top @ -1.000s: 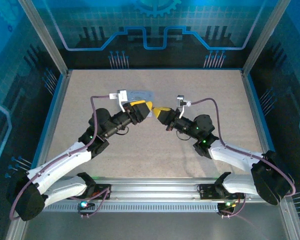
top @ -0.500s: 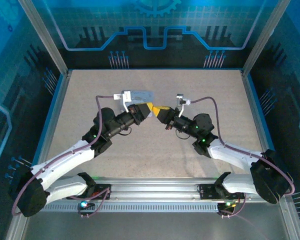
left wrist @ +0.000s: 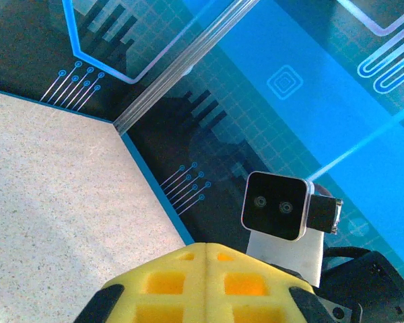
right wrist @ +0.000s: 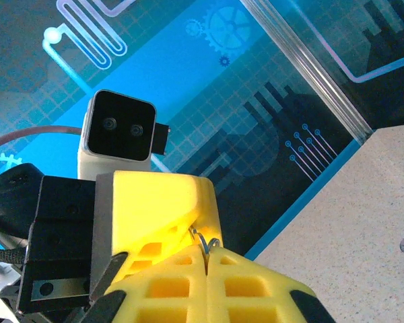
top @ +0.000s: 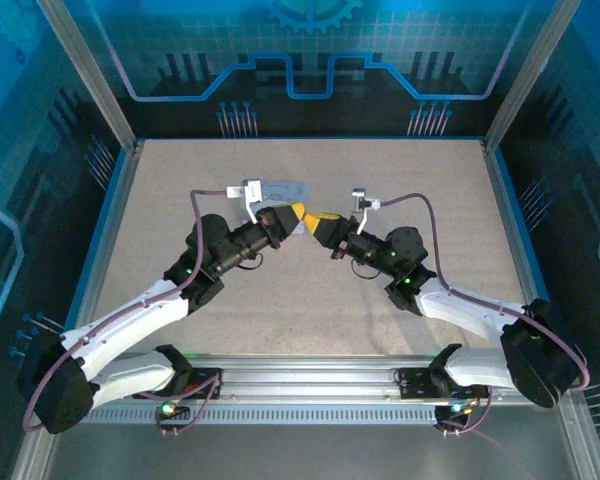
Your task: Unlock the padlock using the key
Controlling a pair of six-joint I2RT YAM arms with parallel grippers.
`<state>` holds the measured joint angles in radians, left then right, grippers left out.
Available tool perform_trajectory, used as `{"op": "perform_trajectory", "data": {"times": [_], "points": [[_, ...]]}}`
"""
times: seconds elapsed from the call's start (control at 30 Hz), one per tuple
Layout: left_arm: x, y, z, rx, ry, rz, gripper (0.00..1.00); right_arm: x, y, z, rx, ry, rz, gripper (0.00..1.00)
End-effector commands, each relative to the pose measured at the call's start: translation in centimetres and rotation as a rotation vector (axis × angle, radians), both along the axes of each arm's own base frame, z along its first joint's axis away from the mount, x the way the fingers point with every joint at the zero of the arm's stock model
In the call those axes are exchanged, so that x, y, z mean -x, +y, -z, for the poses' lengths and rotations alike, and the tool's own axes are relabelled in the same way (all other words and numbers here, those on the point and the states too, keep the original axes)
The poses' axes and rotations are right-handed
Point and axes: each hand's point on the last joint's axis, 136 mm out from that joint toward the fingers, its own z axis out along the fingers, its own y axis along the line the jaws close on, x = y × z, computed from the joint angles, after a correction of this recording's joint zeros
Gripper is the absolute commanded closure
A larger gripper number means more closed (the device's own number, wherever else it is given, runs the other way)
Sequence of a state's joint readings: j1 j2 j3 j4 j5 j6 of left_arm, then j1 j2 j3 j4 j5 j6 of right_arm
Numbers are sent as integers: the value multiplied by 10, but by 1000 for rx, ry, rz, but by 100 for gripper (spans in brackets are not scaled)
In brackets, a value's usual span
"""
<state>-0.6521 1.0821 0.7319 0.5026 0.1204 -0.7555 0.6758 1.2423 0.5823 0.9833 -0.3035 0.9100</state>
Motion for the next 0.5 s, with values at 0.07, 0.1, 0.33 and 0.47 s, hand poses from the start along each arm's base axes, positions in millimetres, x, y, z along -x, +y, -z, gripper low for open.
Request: {"op": "perform_trajectory", "data": {"times": [0.07, 0.1, 0.33, 0.47], "points": [[2, -1, -15, -41, -59, 1, 100, 15, -3, -8, 38, -42, -48, 76], [3, 0, -13, -63, -60, 2, 100, 15, -7, -6, 60, -47, -49, 71], [12, -1, -10, -252, -67, 48, 100, 20, -37, -4, 112, -73, -129, 46], [19, -4, -15, -316, -74, 94, 100, 25, -41, -10, 130, -87, -181, 36]]}}
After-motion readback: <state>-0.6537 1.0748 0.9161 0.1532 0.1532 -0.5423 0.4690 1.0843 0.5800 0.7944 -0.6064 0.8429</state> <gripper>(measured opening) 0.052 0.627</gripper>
